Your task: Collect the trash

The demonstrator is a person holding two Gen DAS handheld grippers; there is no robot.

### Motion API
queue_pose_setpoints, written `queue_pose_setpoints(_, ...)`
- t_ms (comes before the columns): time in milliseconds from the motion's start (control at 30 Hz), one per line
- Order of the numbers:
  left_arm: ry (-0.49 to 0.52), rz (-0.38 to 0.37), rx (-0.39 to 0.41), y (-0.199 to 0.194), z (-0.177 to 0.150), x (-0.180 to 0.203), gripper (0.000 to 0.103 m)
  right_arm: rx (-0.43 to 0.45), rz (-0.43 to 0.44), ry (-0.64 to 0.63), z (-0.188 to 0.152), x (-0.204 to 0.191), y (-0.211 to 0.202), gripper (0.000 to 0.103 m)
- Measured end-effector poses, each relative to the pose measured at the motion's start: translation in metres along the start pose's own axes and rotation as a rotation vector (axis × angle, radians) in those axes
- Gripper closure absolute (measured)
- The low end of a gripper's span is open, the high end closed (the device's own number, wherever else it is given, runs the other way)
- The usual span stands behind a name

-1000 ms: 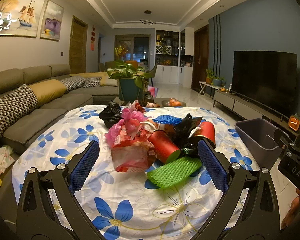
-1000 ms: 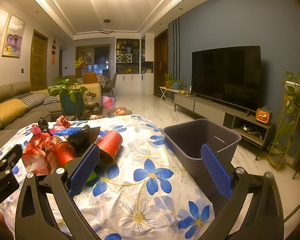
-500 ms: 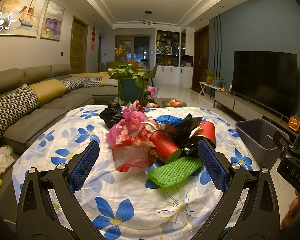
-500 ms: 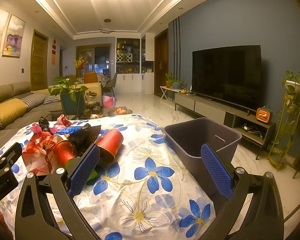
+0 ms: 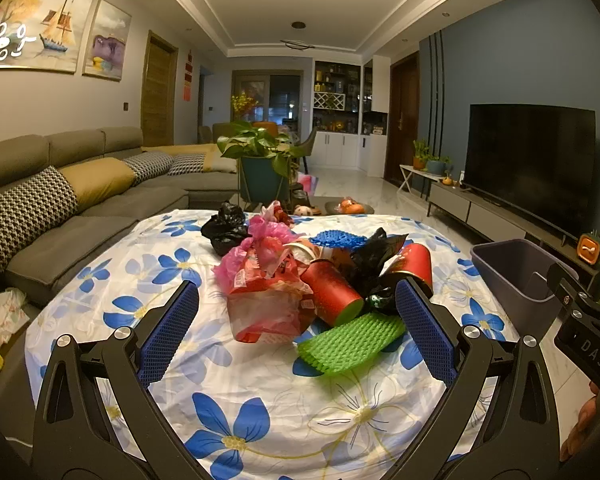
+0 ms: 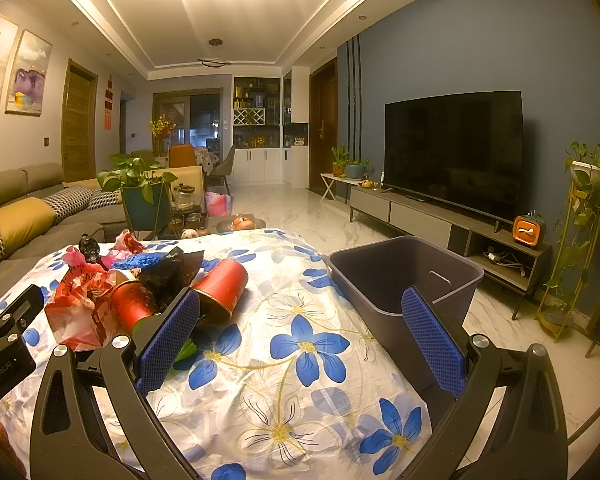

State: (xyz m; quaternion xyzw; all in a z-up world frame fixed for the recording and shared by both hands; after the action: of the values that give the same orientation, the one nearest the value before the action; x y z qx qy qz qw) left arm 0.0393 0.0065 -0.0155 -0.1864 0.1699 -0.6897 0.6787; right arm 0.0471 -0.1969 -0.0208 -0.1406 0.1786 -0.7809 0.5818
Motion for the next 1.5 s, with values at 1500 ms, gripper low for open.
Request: queue_pose_setpoints(1500,-0.015,-0.021,0.005,0.0041,-0.0015,-0.0034,0.006,0.011,0.006,0.002,-0.0006,-0.0008,0.0039,0.005)
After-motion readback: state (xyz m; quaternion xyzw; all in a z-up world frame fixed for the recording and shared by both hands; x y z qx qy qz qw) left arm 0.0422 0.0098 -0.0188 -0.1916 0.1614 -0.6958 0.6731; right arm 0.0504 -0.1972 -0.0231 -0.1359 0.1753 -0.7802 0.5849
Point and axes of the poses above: each gripper's, at about its wrist camera, not at the fingertips, and y roughly the way its jaws point, x to its right, z to its top, the point moved 5 cm from there along y, roughly the way its jaws point, and after that the axes turned 10 degrees about -x, right-handed, at the moved point
